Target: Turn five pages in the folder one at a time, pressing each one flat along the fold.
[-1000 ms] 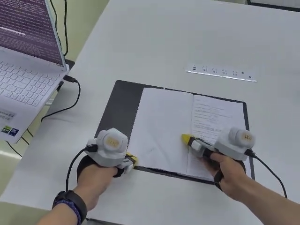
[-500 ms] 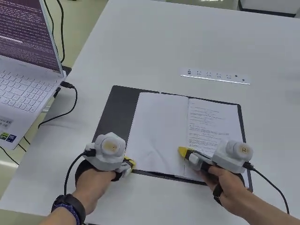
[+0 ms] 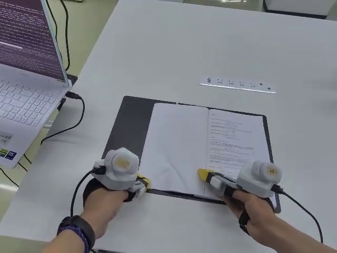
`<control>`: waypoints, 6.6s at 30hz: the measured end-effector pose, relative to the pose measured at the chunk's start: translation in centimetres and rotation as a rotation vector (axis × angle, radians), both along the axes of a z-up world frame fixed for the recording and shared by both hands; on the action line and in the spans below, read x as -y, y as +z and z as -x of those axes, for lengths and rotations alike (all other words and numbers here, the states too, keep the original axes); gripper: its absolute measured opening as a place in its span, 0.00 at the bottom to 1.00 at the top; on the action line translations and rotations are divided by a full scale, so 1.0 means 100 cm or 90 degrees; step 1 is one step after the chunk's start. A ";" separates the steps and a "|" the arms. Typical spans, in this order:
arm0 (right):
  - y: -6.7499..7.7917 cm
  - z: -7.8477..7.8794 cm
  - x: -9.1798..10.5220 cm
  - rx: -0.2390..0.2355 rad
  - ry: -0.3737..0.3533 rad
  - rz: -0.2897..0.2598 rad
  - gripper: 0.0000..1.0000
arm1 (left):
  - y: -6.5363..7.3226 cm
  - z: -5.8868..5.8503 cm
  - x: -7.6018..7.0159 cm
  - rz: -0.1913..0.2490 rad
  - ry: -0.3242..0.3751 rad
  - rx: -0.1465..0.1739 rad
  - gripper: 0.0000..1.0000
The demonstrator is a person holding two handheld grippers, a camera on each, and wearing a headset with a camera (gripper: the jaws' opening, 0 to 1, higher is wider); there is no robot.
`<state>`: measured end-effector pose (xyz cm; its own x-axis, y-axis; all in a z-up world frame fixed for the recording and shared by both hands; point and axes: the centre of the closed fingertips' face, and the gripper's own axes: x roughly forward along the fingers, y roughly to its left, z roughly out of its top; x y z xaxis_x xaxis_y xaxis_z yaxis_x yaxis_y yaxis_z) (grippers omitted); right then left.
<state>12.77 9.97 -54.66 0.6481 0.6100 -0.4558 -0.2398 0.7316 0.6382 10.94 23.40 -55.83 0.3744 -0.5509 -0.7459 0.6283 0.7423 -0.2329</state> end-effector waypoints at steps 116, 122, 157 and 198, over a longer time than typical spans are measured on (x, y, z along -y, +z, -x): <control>0.092 0.088 0.111 0.106 -0.043 0.151 0.47 | 0.132 0.016 -0.014 0.058 0.079 0.158 0.43; 0.103 0.090 0.113 0.128 -0.017 0.182 0.51 | 0.139 0.022 -0.021 0.032 0.049 0.176 0.47; 0.100 0.134 0.135 0.097 -0.039 0.189 0.64 | 0.130 0.048 -0.015 0.045 0.014 0.148 0.68; 0.084 0.151 0.189 0.050 -0.104 0.185 0.67 | 0.118 0.035 0.101 0.054 -0.156 0.096 0.67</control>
